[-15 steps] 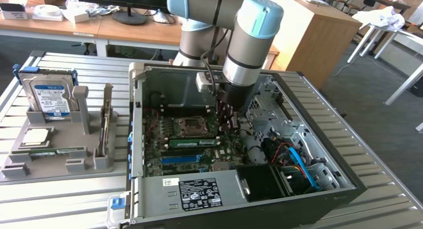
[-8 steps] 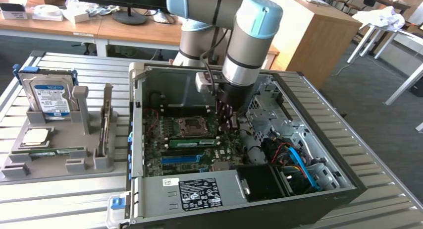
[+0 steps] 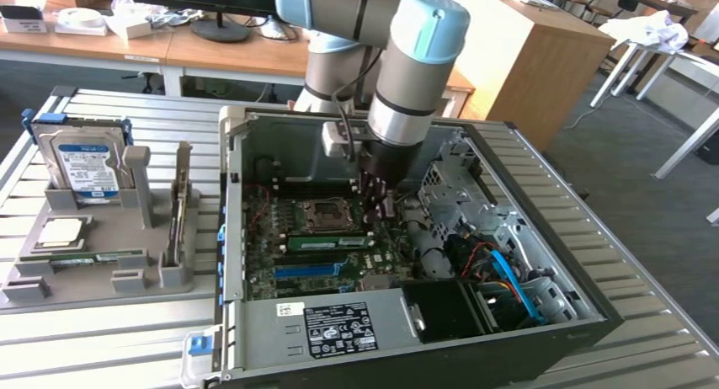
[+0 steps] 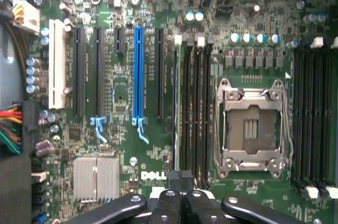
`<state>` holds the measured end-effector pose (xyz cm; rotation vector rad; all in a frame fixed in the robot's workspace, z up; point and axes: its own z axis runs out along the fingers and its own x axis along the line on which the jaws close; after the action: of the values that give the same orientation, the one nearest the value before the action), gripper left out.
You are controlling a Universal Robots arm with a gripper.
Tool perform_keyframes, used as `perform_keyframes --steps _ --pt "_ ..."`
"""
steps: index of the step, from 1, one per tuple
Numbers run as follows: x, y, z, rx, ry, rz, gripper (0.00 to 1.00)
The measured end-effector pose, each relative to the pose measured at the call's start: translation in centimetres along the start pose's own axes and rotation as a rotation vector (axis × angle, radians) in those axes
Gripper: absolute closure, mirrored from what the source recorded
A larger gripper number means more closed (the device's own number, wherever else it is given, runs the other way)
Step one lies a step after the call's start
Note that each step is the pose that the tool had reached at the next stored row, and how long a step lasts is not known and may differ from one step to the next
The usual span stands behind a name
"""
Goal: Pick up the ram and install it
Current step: 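Press down the ram until it locks into place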
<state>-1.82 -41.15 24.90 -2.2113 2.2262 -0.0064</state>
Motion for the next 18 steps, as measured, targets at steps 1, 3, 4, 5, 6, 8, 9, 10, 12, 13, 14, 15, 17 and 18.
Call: perform_keyframes --steps 1,3,4,5,6,8,9,10,12,13,14,15,17,18 --pt "0.0 0.21 0.00 0.0000 0.0000 0.000 0.90" --pt "0.0 0.69 0.01 0.0000 0.0000 0.000 0.90" --pt "0.0 0.94 0.01 0.0000 0.0000 0.000 0.90" --pt "0.0 1.20 0.01 0.0000 -0.0001 0.000 0.90" --pt "0.0 1.45 0.01 0.0000 0.0000 0.000 0.90" --pt "0.0 1.99 0.02 0.0000 0.0000 0.000 0.90" --pt "0.0 2.26 0.02 0.0000 0.0001 0.000 0.90" --pt "0.0 2.54 0.03 0.0000 0.0000 0.000 0.90" --pt "0.0 3.09 0.04 -0.0001 0.0000 0.000 0.90" --pt "0.0 3.32 0.05 0.0000 0.0000 0.000 0.90" --pt "0.0 3.55 0.05 0.0000 0.0001 0.000 0.90" --pt "0.0 3.76 0.06 0.0000 0.0000 0.000 0.90" --pt "0.0 4.13 0.07 0.0000 0.0000 0.000 0.90" --pt "0.0 4.32 0.07 0.0000 0.0000 0.000 0.90"
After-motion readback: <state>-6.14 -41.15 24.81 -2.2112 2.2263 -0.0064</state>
